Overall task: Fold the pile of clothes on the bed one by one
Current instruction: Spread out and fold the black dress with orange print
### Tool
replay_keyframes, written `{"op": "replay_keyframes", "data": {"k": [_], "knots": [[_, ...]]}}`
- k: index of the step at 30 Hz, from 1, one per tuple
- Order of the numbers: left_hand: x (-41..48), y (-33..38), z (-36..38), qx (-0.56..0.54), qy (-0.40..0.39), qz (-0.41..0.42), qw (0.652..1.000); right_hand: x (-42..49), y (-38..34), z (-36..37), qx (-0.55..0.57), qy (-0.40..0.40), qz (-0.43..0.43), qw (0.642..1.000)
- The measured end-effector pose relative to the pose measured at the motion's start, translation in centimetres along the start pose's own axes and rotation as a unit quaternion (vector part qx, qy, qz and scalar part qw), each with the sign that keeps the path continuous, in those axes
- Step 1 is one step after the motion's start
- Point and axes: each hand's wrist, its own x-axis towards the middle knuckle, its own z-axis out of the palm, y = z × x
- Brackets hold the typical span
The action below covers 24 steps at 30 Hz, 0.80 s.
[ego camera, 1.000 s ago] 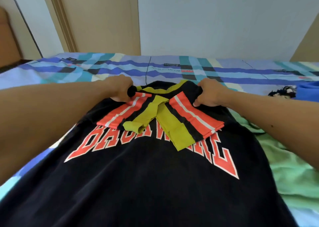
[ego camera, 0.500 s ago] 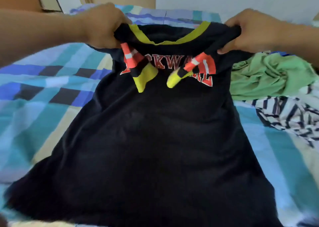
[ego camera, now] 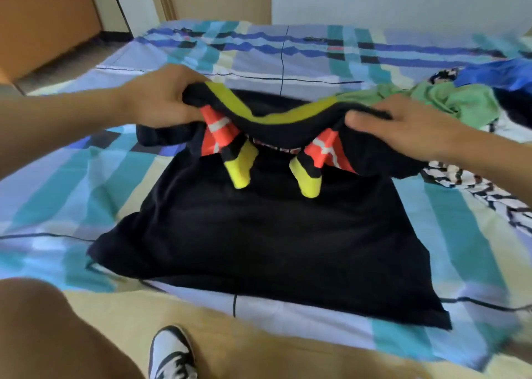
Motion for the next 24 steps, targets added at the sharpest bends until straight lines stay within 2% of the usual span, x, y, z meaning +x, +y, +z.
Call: {"op": "replay_keyframes", "data": {"k": [3, 5, 7, 9, 11, 13, 15, 18, 19, 20, 21, 23, 24], "knots": [[-0.9, 0.5, -1.0, 0.035, 0.054, -0.004, 0.998, -0.7, -0.7, -1.4, 0.024, 0.089, -0.010, 0.996], [-3.0, 1.3, -0.3, 0.092, 0.047, 0.007, 0.995, -2.5, -0.5, -0.9, 0.024, 0.062, -0.038, 0.997], [-5.5, 1.0, 1.9, 0.182, 0.023, 0.066, 0.981, -4.8, 0.5, 1.0, 0.025, -0.031, -0.090, 0.995], [-8.0, -0.3, 4.9, 0.260, -0.025, 0.156, 0.953, -7.2, 2.2, 3.7, -0.037, -0.166, -0.115, 0.979], [-10.1, -1.3, 7.1, 0.302, -0.123, 0.185, 0.927, -9.0, 4.3, 6.1, -0.125, -0.280, -0.104, 0.946], [-11.0, -0.7, 7.5, 0.291, -0.283, 0.092, 0.909, -9.7, 5.3, 7.0, -0.143, -0.342, -0.067, 0.926], [-10.7, 0.1, 6.9, 0.247, -0.432, -0.023, 0.867, -9.6, 5.2, 6.2, -0.085, -0.396, -0.017, 0.914], [-8.9, 0.3, 5.6, 0.117, -0.537, -0.120, 0.827, -8.9, 4.3, 4.4, -0.010, -0.460, 0.035, 0.887], [-8.1, 0.2, 5.3, 0.087, -0.541, -0.141, 0.825, -8.4, 4.0, 4.0, 0.004, -0.434, 0.041, 0.900], [-7.0, 0.0, 5.0, 0.069, -0.516, -0.153, 0.840, -7.8, 4.2, 3.8, 0.010, -0.374, 0.047, 0.926], [-6.0, -0.3, 5.0, 0.060, -0.463, -0.156, 0.870, -7.0, 4.4, 3.8, 0.012, -0.293, 0.057, 0.954], [-3.9, -1.4, 5.8, 0.075, -0.290, -0.152, 0.942, -5.0, 5.7, 4.2, 0.022, -0.117, 0.099, 0.988], [-2.8, -2.1, 6.6, 0.090, -0.195, -0.154, 0.965, -3.8, 6.5, 4.5, 0.031, -0.047, 0.130, 0.990]]}}
